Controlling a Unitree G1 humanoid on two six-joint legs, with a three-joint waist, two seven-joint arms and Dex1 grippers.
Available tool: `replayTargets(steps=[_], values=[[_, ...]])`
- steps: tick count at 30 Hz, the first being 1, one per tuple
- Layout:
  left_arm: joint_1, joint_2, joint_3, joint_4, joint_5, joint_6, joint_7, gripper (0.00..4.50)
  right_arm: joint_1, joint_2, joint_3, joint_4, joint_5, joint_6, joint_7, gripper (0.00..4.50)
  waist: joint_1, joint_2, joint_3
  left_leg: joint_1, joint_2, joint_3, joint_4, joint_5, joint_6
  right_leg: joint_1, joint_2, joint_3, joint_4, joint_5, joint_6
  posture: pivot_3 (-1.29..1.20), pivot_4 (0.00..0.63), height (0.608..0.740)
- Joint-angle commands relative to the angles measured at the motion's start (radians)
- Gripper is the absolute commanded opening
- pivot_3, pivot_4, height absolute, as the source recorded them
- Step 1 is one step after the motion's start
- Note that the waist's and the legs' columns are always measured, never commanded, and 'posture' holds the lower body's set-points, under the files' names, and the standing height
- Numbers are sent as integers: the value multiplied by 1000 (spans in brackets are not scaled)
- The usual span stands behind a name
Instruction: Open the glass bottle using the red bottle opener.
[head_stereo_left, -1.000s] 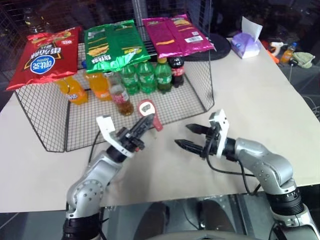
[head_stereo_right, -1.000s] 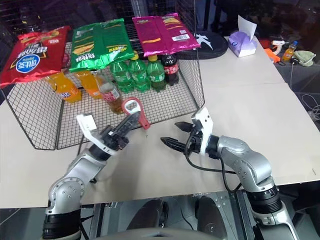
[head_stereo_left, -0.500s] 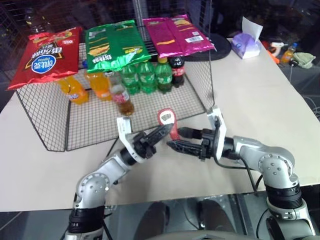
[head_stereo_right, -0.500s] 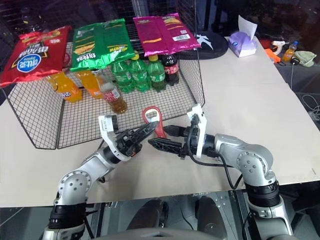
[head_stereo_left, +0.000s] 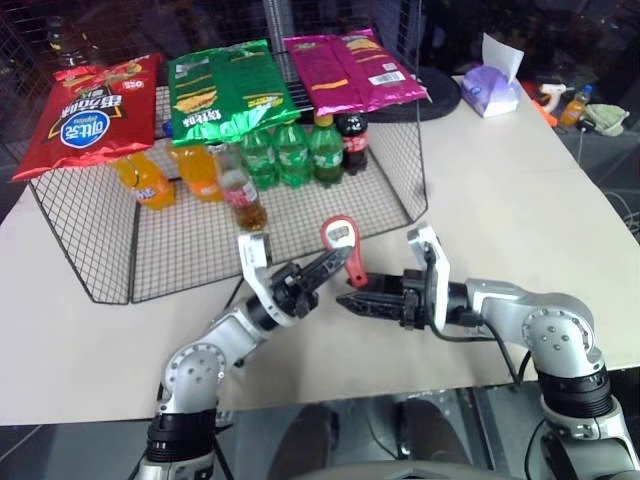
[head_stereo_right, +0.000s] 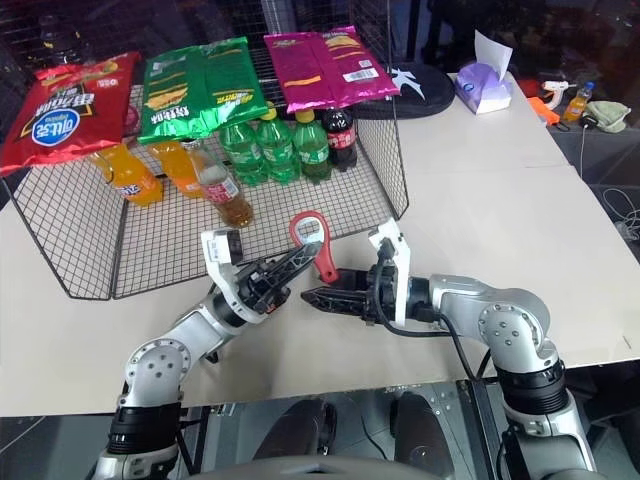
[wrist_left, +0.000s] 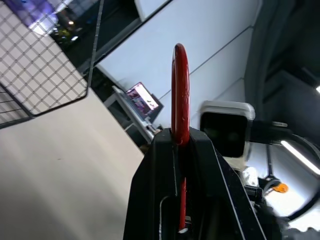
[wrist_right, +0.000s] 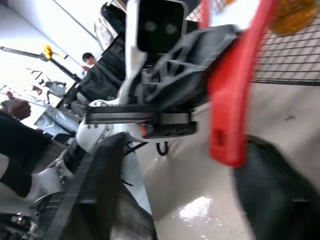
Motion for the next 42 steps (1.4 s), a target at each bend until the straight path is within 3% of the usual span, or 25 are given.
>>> replayTargets(steps=[1,4,22,27,33,42], values=[[16,8,-10,-20,-4,19,-9,0,-23,13,-10,-36,53,-3,8,1175,0,0,0,0,0,0,0,0,0,0,0,0,0,0,0,0,150,740],[19,13,-12,-18,-5,26,-19,0,-24,11,-8,-33,55,-3,6,107,0,0,0,0,0,0,0,0,0,0,0,0,0,0,0,0,150,740],[45,51,-61,-28,55,31,-77,0,-26,15,-5,-8,30,-19,-4,107,0,0,0,0,0,0,0,0,0,0,0,0,0,0,0,0,150,740],[56,43,-50,-49,74,4,-70,1716,-23,20,-8,-4,9,-38,-4,0,0,0,0,0,0,0,0,0,0,0,0,0,0,0,0,0,150,740],[114,66,13,-105,65,-25,-45,4469,-18,1,-61,45,-54,-113,-3,0,0,0,0,-1,0,0,0,0,0,-1,0,1,0,0,0,0,150,740],[148,11,144,-141,106,-176,70,4469,46,-46,-92,65,-131,-180,20,0,3,1,0,-3,0,1,0,0,0,-2,-1,1,-1,0,0,0,150,740]])
